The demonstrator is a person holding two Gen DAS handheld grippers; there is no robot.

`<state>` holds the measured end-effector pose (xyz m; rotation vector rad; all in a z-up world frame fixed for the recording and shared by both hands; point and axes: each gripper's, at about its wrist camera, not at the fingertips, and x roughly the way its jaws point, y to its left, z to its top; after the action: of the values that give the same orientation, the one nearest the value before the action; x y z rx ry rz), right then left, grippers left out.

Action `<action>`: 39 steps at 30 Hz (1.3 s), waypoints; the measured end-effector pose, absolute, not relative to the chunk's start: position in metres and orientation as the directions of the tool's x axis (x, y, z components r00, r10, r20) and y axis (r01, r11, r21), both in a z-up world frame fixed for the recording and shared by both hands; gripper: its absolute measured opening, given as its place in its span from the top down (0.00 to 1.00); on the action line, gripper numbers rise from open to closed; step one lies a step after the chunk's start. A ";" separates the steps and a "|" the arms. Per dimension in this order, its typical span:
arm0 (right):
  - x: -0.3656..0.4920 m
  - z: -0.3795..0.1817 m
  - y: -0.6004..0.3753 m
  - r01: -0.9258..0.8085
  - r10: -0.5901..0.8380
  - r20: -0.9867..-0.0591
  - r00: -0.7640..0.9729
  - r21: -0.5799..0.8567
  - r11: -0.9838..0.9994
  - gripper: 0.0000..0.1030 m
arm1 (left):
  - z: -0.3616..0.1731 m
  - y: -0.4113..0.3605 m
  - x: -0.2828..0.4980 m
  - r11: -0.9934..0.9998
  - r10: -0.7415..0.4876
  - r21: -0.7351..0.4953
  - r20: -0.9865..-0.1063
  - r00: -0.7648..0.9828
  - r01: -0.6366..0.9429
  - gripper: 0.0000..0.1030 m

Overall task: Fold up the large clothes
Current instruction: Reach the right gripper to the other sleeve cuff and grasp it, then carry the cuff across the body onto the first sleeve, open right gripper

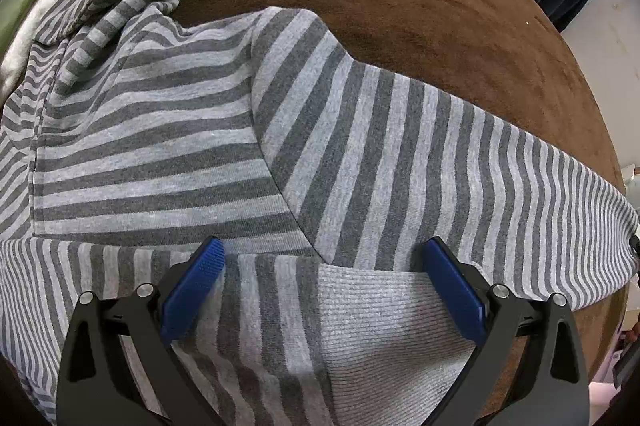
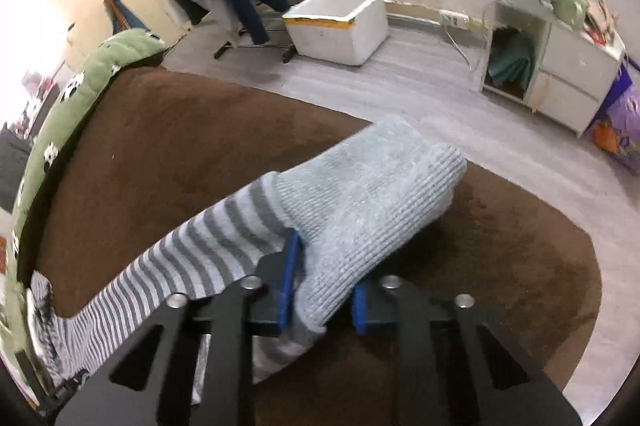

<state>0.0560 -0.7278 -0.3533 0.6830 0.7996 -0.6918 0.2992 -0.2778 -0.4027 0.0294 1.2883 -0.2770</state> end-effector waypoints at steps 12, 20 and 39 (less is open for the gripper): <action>0.093 -0.255 -0.663 0.602 -0.290 -0.726 0.623 0.209 0.771 0.89 | -0.401 -0.271 0.296 0.962 -0.205 -0.145 -0.943 0.261 0.232 0.06; 0.146 -0.173 -0.537 0.338 -0.140 -0.614 0.777 0.219 0.915 0.89 | -0.388 -0.262 0.296 0.950 -0.251 -0.172 -0.917 0.311 0.260 0.06; 0.255 -0.221 -0.128 -0.293 0.341 -0.668 0.661 0.189 0.937 0.90 | -0.307 0.063 0.235 0.993 -0.023 -0.074 -0.893 0.449 -0.096 0.06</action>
<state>0.2550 -0.1278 -0.2213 0.0671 0.7693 0.3586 0.2346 0.0631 -0.3066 -0.1196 1.1053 0.0453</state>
